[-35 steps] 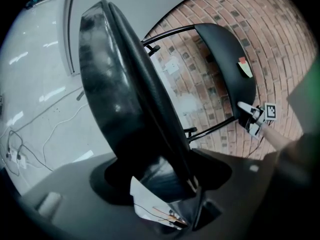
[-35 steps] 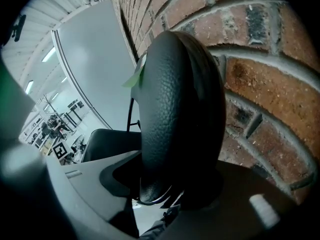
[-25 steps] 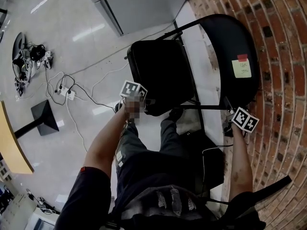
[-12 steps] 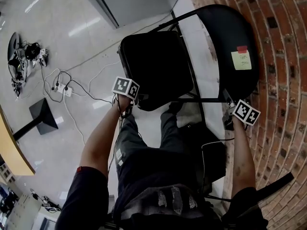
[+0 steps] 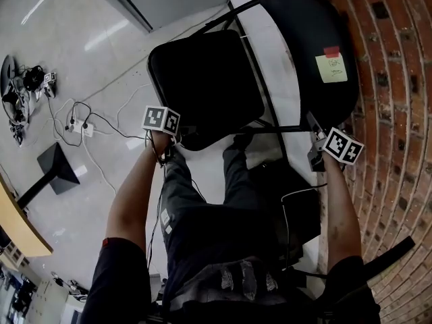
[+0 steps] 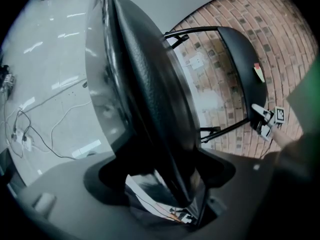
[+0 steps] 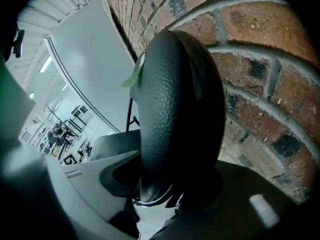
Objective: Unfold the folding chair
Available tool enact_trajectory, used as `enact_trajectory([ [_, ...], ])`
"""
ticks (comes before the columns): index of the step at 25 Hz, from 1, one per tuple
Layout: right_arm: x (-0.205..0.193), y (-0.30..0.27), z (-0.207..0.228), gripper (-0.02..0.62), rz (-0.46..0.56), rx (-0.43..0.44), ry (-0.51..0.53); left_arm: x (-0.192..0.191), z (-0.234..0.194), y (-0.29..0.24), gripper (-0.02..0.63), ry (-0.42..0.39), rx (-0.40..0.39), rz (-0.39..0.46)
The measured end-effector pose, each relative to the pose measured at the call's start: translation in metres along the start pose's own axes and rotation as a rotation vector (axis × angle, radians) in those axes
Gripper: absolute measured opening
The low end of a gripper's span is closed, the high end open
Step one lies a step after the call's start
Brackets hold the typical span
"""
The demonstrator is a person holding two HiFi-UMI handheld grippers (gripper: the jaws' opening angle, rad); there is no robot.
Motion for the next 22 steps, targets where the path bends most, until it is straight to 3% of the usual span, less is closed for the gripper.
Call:
enact_trajectory([
  [22, -0.009, -0.011, 0.015, 0.215, -0.041, 0.045, -0.077, -0.001, -0.023, -0.010, 0.430, 0.058, -0.006, 0.029],
])
Point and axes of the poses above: the fingertips, and each gripper's own axes: y backward along the fingers, z to its right, x out of its top, the point moved 2 cm from there along y, backward along the fingers, and after that the axes turned 8 degrees about y, right-handed, at the moved point
